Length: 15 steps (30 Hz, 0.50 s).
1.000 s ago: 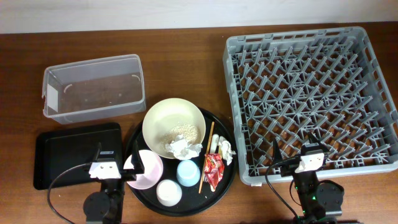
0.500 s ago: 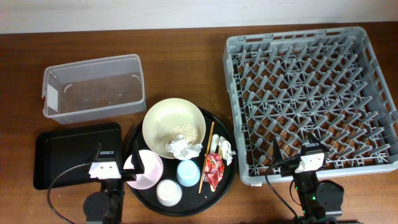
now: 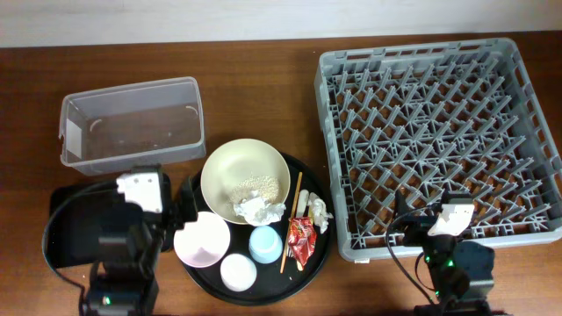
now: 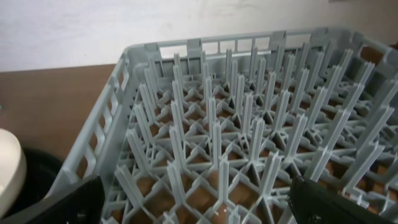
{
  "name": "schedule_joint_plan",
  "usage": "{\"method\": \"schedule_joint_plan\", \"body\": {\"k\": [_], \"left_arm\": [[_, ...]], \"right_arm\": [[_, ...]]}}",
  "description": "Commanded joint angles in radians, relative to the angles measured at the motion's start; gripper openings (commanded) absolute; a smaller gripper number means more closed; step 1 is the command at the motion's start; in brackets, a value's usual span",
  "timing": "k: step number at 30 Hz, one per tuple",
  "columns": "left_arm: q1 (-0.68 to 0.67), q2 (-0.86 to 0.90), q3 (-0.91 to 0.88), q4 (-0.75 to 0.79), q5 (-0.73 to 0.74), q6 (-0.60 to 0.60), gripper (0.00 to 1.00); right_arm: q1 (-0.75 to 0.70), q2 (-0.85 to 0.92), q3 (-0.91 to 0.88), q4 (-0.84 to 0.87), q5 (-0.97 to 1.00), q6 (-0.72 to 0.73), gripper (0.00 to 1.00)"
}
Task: Sort waste into correct bins and load items into the dishwasher rack
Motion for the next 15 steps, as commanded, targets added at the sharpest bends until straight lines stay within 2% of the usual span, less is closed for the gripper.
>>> {"method": "schedule_joint_plan", "body": {"k": [1, 3, 4, 6, 9, 11, 13, 14, 15], "left_arm": [[0.003, 0.193, 0.213, -0.121, 0.077, 0.015, 0.99], [0.003, 0.322, 0.366, -0.267, 0.087, 0.015, 0.99], [0.003, 0.378, 0.446, -0.390, 0.087, 0.015, 0.99], [0.003, 0.425, 0.506, -0.533, 0.096, 0.015, 0.99], [0.003, 0.426, 0.506, -0.481, 0.235, 0.015, 0.99], [-0.011, 0.463, 0.506, -0.434, 0.359, 0.013, 0.90], [-0.099, 0.570, 0.506, -0.422, 0.358, 0.008, 0.92], [-0.164, 0.654, 0.506, -0.423, 0.354, 0.008, 0.97], [-0.223, 0.748, 0.506, -0.423, 0.355, 0.008, 0.97]], "right_arm": [[-0.005, 0.195, 0.174, -0.069, 0.013, 0.011, 0.98], [-0.005, 0.380, 0.314, -0.174, 0.013, 0.011, 0.98], [-0.005, 0.478, 0.393, -0.256, 0.015, 0.011, 0.98], [-0.006, 0.708, 0.591, -0.498, 0.051, 0.000, 0.98], [-0.006, 0.908, 0.742, -0.636, 0.046, 0.001, 0.98], [-0.006, 0.937, 0.748, -0.643, 0.041, 0.001, 0.98], [-0.006, 0.937, 0.748, -0.644, 0.031, 0.002, 0.98], [-0.006, 0.937, 0.748, -0.644, 0.031, 0.002, 0.98], [-0.006, 0.937, 0.748, -0.644, 0.031, 0.002, 0.98]]}}
